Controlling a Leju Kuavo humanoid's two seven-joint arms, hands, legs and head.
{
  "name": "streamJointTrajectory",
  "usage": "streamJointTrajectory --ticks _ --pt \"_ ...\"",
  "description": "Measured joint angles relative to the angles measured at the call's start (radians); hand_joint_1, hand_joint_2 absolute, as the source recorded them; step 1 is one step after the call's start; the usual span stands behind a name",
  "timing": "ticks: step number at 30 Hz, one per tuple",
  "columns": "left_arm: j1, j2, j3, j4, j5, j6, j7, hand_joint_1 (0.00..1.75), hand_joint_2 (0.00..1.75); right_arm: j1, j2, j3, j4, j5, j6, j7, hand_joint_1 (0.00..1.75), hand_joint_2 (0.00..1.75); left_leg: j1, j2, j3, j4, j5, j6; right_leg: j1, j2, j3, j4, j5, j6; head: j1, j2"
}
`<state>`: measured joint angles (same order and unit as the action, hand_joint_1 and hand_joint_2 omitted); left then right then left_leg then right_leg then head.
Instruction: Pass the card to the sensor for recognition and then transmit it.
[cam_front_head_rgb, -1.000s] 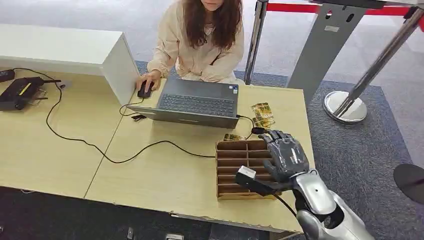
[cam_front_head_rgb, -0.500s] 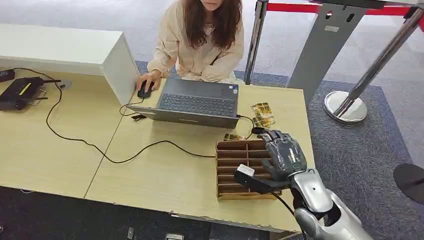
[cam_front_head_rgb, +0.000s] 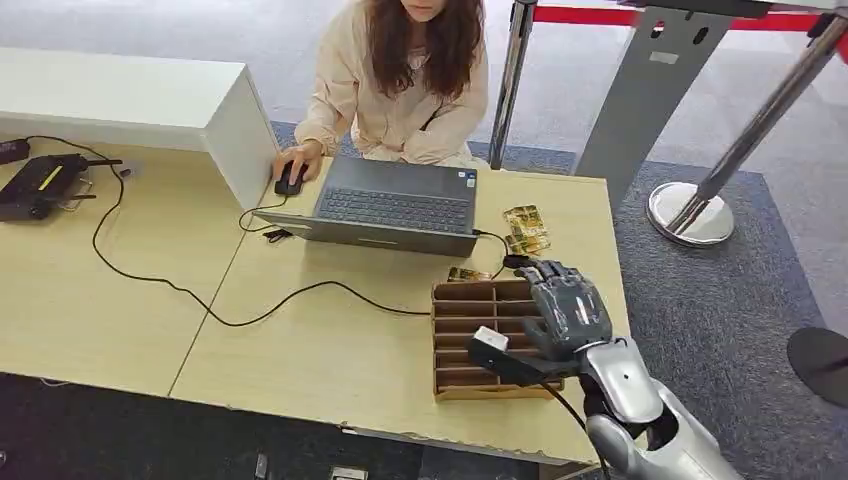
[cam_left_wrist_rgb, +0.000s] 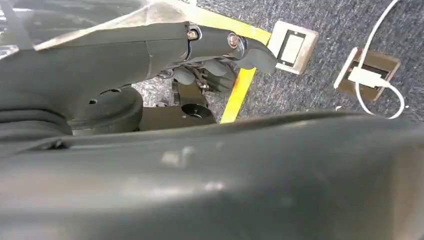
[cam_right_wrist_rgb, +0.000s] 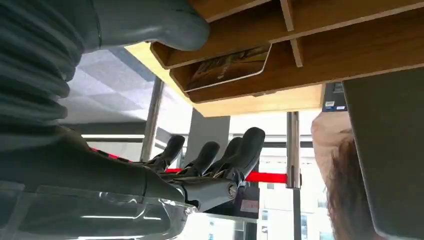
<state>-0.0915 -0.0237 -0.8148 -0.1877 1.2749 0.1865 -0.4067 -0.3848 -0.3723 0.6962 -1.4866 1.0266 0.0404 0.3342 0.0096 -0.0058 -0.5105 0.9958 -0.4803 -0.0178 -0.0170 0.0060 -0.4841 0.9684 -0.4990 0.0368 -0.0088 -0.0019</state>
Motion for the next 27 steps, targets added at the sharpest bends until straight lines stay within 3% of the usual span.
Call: streamJointTrajectory --ticks 27 --pt "0.0 0.0 0.0 0.0 0.005 -0.005 -0.004 0.0 0.0 -0.001 0.012 0.0 0.028 -0.007 -0.013 0.0 0.58 1.75 0.0 0.0 0.0 0.0 0.0 0.0 0.0 0.0 0.0 0.0 0.0 0.0 0.0 0.0"
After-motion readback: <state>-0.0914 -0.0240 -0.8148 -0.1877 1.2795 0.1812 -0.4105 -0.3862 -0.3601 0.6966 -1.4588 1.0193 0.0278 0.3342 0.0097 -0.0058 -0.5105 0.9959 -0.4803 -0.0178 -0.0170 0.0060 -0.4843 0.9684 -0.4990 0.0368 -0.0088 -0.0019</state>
